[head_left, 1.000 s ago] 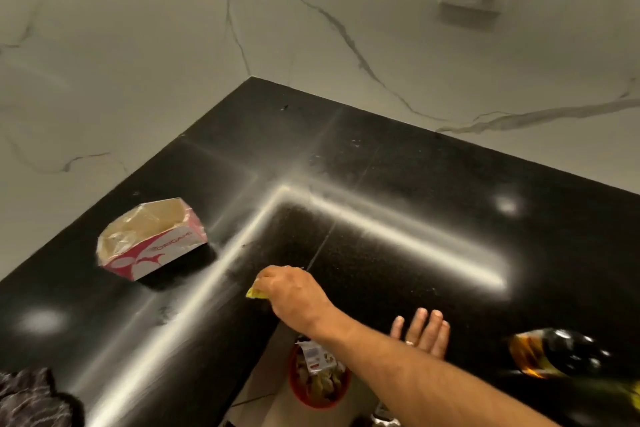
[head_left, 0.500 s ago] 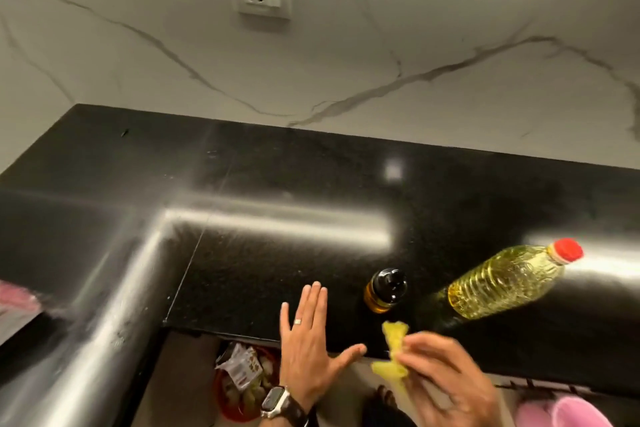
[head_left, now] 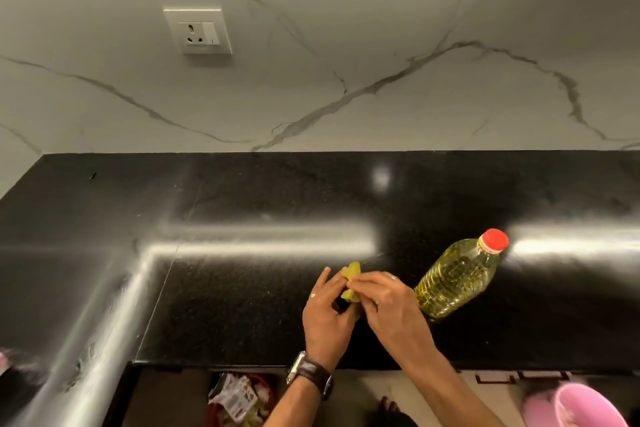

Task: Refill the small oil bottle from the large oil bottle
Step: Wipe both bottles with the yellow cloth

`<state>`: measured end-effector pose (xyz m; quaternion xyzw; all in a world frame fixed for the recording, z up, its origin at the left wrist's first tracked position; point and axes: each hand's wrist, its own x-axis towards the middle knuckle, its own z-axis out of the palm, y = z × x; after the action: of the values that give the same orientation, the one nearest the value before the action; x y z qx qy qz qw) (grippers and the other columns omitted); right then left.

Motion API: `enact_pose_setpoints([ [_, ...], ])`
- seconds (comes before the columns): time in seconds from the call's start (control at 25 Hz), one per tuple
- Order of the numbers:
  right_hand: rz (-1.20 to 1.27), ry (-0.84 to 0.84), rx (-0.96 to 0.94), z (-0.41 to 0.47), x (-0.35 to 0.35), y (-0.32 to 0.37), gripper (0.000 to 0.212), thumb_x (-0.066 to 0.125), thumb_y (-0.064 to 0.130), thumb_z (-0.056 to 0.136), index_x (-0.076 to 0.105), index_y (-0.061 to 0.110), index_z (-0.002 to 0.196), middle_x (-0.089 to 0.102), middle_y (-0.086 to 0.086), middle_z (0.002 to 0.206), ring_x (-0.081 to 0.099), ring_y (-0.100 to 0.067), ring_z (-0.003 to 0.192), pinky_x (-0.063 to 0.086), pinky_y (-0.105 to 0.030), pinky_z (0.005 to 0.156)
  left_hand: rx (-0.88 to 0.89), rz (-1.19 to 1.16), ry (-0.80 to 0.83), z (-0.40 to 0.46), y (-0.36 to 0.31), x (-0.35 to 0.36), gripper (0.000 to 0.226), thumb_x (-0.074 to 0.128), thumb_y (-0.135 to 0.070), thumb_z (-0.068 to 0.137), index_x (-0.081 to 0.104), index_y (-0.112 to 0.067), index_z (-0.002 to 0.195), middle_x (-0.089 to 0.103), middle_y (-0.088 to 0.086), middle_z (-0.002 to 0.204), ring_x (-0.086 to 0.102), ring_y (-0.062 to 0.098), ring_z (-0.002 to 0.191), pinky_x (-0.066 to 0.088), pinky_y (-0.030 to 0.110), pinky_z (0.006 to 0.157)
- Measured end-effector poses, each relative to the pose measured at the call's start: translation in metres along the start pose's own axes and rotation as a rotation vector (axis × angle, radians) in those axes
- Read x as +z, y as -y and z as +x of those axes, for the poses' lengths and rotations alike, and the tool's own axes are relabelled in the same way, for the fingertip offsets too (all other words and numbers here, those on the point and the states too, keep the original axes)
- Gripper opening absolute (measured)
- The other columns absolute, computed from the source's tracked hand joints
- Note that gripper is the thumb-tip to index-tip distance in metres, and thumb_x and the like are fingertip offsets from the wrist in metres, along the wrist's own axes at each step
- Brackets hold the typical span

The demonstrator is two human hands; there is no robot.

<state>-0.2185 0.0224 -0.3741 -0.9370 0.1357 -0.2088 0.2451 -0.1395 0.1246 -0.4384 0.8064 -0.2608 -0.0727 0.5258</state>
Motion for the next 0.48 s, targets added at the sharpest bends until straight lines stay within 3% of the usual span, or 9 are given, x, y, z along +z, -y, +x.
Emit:
enact_pose_setpoints([
  [0.08,-0.099,0.088,-0.125,0.009,-0.001,0.008,0.033,0.088,0.003,0.068,0.079,0.024,0.092,0.075,0.01,0.092,0.07,-0.006,0.087,0.058,-0.023,0.081,-0.013,-0.032,-0.015,0.0,-0.001,0.0,0.053,0.077,-0.008,0.079,0.067,-0.042,0.119,0.051,-0.057,0.121,0.035,-0.028,0.131,0.039,0.046,0.119],
  [0.16,-0.155,0.109,-0.122,0.022,0.003,0.004,0.027,0.089,0.01,0.071,0.076,0.03,0.086,0.074,0.014,0.085,0.067,-0.004,0.079,0.056,-0.02,0.075,0.009,-0.051,-0.024,0.0,0.003,0.003,0.05,0.083,-0.002,0.077,0.07,-0.038,0.111,0.052,-0.058,0.117,0.035,-0.032,0.126,0.04,0.05,0.117],
  [0.28,-0.059,0.047,0.042,0.011,-0.005,0.0,0.014,0.085,0.018,0.081,0.08,0.025,0.093,0.076,0.013,0.089,0.067,-0.004,0.079,0.058,-0.023,0.073,-0.004,-0.053,-0.015,-0.001,0.01,0.003,0.043,0.081,-0.03,0.08,0.068,-0.053,0.114,0.058,-0.049,0.121,0.029,-0.026,0.137,0.037,0.053,0.12],
  [0.36,-0.158,0.055,-0.023,0.002,-0.01,0.004,0.019,0.088,0.014,0.077,0.081,0.02,0.094,0.077,0.009,0.09,0.071,-0.008,0.08,0.061,-0.028,0.073,-0.014,-0.027,-0.036,0.0,0.011,0.003,0.04,0.075,-0.042,0.082,0.065,-0.06,0.117,0.062,-0.034,0.13,0.025,-0.019,0.143,0.034,0.051,0.122],
  [0.48,-0.049,0.103,0.071,0.024,-0.003,-0.003,0.016,0.076,0.01,0.087,0.082,0.021,0.096,0.078,0.004,0.09,0.072,-0.014,0.082,0.061,-0.035,0.076,0.044,-0.03,-0.048,-0.001,0.012,0.006,0.04,0.083,-0.025,0.081,0.074,-0.042,0.116,0.064,-0.04,0.12,0.036,-0.025,0.133,0.033,0.052,0.121],
])
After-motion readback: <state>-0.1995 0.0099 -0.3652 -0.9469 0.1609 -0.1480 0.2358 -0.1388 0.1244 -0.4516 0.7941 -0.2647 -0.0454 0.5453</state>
